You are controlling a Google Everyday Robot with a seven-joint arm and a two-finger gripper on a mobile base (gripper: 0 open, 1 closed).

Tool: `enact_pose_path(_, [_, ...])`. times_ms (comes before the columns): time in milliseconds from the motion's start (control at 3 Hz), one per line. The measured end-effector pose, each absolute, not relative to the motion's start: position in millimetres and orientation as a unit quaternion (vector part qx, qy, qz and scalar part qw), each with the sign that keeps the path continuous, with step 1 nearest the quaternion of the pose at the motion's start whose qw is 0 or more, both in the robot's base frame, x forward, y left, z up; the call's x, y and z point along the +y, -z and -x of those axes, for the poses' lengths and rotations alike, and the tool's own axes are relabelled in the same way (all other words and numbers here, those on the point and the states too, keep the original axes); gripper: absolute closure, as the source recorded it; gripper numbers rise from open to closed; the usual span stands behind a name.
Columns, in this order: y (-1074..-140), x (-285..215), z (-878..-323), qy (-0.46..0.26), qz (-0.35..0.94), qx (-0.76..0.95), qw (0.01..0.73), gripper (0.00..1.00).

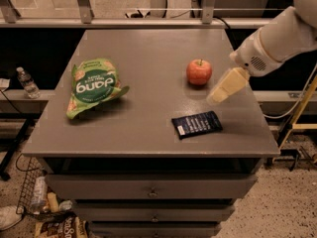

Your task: Pick apple

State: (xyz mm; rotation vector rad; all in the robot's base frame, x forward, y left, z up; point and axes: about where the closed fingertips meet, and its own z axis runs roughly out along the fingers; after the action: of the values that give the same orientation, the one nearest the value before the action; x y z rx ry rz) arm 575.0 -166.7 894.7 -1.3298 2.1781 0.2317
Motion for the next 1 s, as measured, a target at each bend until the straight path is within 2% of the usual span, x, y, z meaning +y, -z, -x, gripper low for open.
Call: enact_pose_path(1000, [-866.1, -125.3, -639.6, -0.099, 0.472, 0.818, 0.313, 0.00])
